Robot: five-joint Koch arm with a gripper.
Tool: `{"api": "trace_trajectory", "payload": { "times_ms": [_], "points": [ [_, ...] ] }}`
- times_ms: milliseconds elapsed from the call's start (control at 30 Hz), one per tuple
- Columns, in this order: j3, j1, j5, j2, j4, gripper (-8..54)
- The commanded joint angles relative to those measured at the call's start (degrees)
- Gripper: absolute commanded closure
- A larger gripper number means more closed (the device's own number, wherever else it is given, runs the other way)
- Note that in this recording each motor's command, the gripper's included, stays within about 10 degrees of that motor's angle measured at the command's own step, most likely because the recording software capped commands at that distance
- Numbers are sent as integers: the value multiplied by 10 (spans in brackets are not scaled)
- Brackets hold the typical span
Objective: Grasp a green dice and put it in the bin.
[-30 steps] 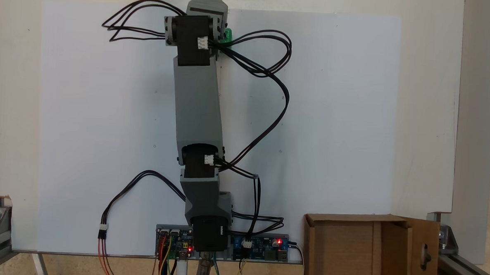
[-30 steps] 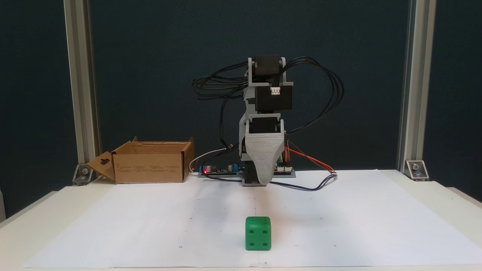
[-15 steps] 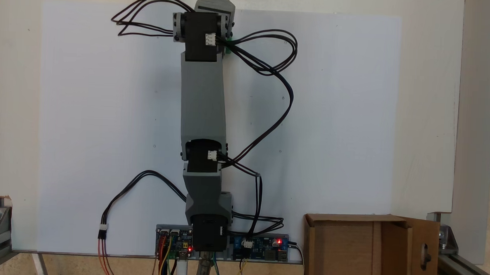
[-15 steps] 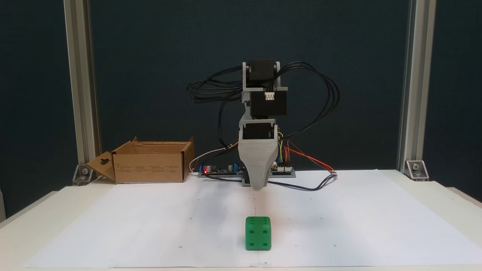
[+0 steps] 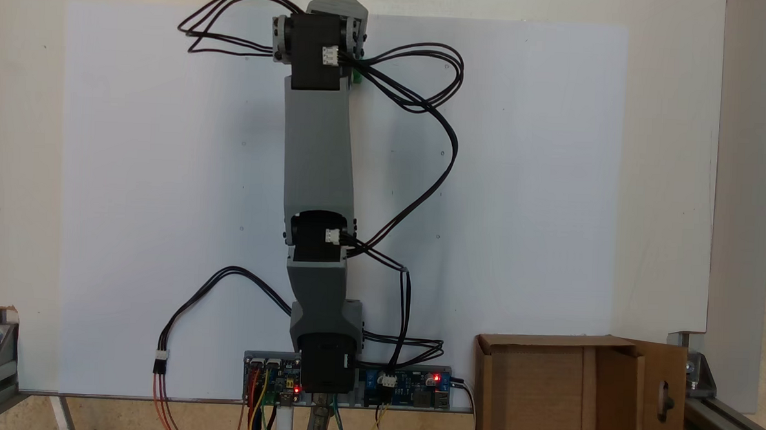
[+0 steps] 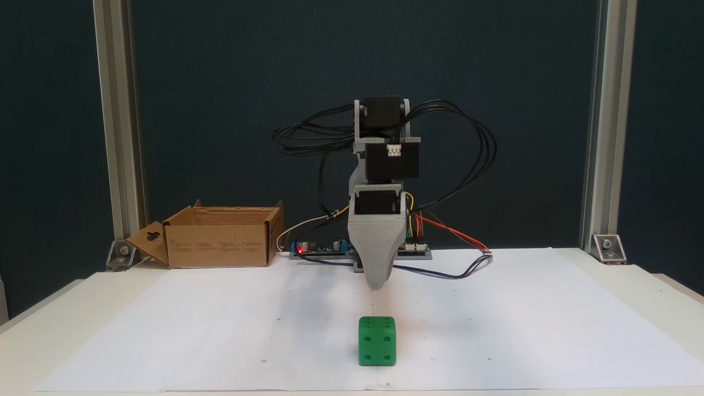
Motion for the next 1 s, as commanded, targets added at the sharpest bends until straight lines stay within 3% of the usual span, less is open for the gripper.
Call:
{"api": "trace_trajectory", "payload": {
  "times_ms": [0,967],
  "points": [
    [-33,0,-19,4,20,18],
    [-30,-1,-20,-62,7,21]
  ]
}}
